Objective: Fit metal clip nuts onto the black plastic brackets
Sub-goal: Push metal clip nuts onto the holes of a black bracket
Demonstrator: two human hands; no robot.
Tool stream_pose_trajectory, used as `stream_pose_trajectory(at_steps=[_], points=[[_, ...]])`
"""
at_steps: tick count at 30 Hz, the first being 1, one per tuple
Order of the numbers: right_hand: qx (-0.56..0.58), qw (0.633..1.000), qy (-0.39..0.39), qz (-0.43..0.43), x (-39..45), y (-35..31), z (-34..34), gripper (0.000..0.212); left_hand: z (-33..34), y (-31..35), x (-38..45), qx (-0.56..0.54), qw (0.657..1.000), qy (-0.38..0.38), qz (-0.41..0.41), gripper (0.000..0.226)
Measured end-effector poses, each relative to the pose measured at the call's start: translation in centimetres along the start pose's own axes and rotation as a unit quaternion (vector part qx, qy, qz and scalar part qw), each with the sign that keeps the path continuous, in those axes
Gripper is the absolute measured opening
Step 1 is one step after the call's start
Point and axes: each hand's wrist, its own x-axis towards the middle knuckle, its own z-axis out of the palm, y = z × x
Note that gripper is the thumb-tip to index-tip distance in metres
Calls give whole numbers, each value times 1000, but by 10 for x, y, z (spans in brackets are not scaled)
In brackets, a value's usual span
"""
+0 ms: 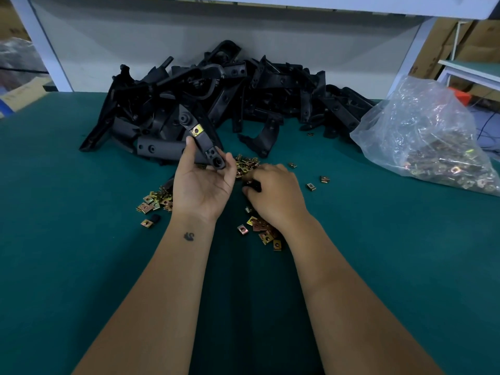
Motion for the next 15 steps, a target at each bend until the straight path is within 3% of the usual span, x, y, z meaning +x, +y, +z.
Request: stream_pose_trajectory(at_steps=[4,9,11,13,15], points=[[56,998,30,17,-1,-1,-3,9,2,0,0,-8,1000,14,14,27],[111,991,72,22,-1,-1,-3,27,2,0,1,18,1000,8,19,13],[253,960,105,62,0,-3,-7,28,2,-3,1,57,998,11,14,7],[393,905,126,100,2,-5,-12,28,1,-6,1,97,995,11,8,3],[484,858,119,126,3,-6,-15,29,0,-8,1,129,992,5,6,15]])
